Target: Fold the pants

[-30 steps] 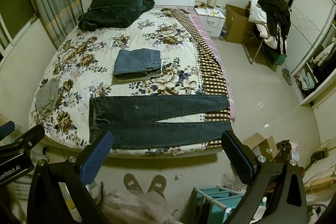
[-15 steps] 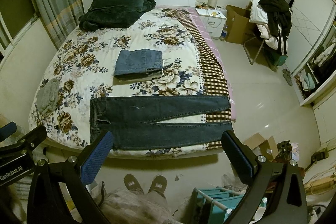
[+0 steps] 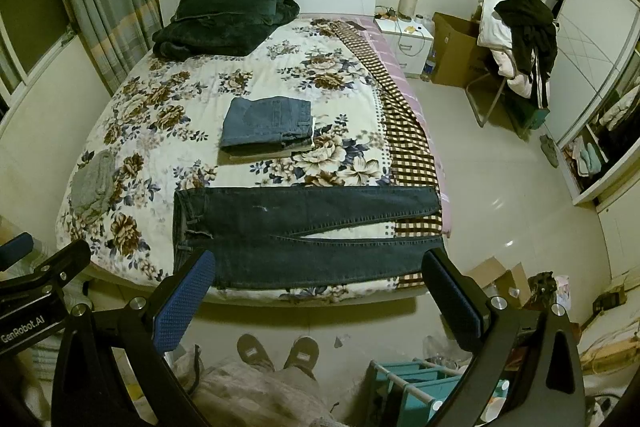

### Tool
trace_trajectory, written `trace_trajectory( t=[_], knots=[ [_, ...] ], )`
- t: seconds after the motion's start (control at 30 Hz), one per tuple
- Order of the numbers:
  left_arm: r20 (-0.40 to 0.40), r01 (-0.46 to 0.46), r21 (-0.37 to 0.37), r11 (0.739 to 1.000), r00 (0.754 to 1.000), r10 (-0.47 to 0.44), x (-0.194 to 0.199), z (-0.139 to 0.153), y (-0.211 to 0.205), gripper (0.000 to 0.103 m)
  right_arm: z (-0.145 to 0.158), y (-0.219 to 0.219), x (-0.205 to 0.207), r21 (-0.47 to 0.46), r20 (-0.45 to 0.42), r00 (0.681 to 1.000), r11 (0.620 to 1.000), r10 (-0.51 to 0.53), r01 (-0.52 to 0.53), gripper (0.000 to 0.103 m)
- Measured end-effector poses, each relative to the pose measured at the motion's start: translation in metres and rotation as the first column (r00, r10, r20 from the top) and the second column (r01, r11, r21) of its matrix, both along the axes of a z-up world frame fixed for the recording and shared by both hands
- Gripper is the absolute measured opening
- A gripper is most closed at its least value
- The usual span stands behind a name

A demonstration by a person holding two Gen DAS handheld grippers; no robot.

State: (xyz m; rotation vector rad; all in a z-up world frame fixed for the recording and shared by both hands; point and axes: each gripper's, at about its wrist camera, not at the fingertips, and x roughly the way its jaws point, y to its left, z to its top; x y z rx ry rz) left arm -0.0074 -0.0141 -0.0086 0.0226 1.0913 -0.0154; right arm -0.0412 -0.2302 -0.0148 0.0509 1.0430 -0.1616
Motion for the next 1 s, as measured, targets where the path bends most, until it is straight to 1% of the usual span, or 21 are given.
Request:
trace_trajectory(
  t=[0.83, 0.87, 1.0],
  knots=[
    [-0.002, 0.002, -0.005, 1.0, 1.0, -0.002, 0.001, 0.0, 0.002, 0.103, 0.001, 0.004, 0.003, 0.003, -0.003, 1.0, 1.0, 0.002, -0.002, 0.103],
    [-0.004, 0.004, -0.004, 1.0, 1.0, -0.004, -0.002, -0.005, -0.003, 0.103, 0.001, 0.004, 0.002, 0.003, -0.004, 1.0, 1.0, 0.002, -0.002, 0.103],
    [-0.008, 0.009, -0.006, 1.0, 1.0, -0.009, -0.002, -0.008, -0.009, 0.103, 0.0, 0.004, 0.002, 0.004, -0.009, 1.0, 1.0, -0.001, 0.001, 0.103]
  ],
)
